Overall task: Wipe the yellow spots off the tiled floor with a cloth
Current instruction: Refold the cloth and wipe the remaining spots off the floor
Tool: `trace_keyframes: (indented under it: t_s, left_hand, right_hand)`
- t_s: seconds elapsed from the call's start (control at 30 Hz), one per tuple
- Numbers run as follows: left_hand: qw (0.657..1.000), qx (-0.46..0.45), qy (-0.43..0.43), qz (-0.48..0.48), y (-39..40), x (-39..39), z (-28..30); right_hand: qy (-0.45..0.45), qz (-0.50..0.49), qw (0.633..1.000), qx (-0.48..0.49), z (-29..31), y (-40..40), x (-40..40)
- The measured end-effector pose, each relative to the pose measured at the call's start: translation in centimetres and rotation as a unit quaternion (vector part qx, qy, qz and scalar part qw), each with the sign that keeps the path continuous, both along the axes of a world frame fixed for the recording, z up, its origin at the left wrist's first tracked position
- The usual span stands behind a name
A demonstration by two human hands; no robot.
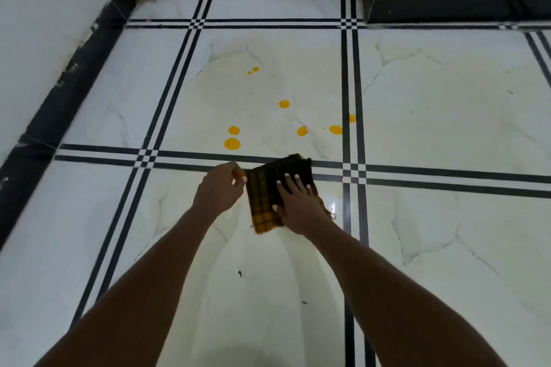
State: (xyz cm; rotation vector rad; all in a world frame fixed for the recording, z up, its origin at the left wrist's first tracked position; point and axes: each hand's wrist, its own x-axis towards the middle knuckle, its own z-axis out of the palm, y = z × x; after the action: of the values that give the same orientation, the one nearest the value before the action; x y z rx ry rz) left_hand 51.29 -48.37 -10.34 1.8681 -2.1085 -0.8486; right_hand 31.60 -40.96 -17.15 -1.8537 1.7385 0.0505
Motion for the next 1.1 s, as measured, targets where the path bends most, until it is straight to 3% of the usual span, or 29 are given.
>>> trace_keyframes:
  t_s: [0.2,0.43,0.67,0.77,0.87,1.0,1.1]
  left_hand:
    - [0.999,-0.043,-0.014,0.018,-5.9,3.4,-5.4]
    - [0.997,-0.047,-0.045,0.035,-9.4,5.2,-8.3]
    - [0.982,-0.168,-0.089,0.013,-12.5,5.5,-11.4]
    - [0.969,-0.226,-0.090,0.039,-15.0,7.0,-14.0]
    - [0.965,-0.228,-0.115,0.058,-15.2,6.6,-15.2]
    - [0.965,-0.232,-0.105,0.056,-15.3,6.4,-15.1]
    - [0.967,-0.228,-0.099,0.054,-15.4,6.4,-15.1]
  right_hand:
    - [0.057,-0.075,0.988,-0.118,-4.7,-0.4,2.2]
    - [0.101,-0.111,0.979,-0.139,-3.5,-3.1,2.6]
    - [0.069,-0.084,0.973,-0.201,-5.7,-4.6,1.8]
    - [0.070,-0.094,0.967,-0.228,-6.5,-4.4,-1.6]
    - [0.116,-0.205,0.947,-0.218,-6.8,-6.4,-8.4]
    - [0.149,-0.267,0.934,-0.188,-6.5,-15.3,-16.4]
    - [0.161,-0.270,0.930,-0.190,-6.3,-22.4,-16.3]
